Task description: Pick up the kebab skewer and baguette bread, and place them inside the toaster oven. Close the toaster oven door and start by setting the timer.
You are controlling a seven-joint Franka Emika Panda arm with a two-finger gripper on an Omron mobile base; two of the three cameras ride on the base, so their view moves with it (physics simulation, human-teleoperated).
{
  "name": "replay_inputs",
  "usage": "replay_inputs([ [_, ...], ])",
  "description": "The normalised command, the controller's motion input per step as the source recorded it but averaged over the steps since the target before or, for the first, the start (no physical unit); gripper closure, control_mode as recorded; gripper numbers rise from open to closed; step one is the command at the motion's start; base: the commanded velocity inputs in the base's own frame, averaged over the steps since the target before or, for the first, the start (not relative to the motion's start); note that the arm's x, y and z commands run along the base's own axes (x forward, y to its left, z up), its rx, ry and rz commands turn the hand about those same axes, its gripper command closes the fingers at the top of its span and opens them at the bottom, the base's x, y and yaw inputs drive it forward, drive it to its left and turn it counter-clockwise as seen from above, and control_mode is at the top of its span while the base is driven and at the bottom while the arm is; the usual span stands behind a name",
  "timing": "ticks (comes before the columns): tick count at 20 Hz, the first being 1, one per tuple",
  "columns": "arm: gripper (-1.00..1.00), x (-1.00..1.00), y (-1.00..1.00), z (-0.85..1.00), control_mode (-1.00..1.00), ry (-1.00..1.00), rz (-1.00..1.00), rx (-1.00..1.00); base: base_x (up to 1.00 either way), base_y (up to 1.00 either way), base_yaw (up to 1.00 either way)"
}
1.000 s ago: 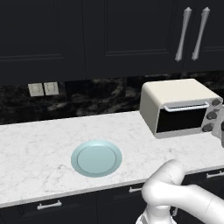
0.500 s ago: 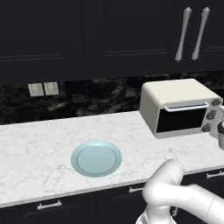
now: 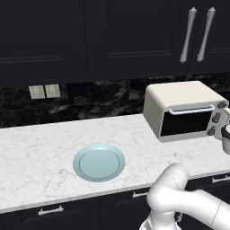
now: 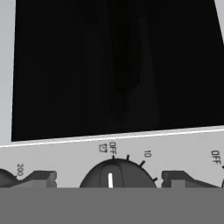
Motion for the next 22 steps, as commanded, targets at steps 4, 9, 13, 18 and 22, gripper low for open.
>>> replay_inputs([
  [4, -1.0, 0.03, -0.14, 0.0, -1.0, -0.01, -0.01, 0.0, 0.0, 0.0, 0.0],
  [9, -1.0, 0.0, -0.1, 0.0, -1.0, -0.06, -0.01, 0.0, 0.0, 0.0, 0.0],
  [13, -1.0, 0.0, 0.0, 0.0, -1.0, -0.07, -0.01, 0.0, 0.0, 0.0, 0.0],
  [18, -1.0, 0.0, 0.0, 0.0, -1.0, -0.04, -0.02, 0.0, 0.0, 0.0, 0.0],
  [22, 1.0, 0.0, 0.0, 0.0, -1.0, 0.0, -0.02, 0.0, 0.0, 0.0, 0.0],
])
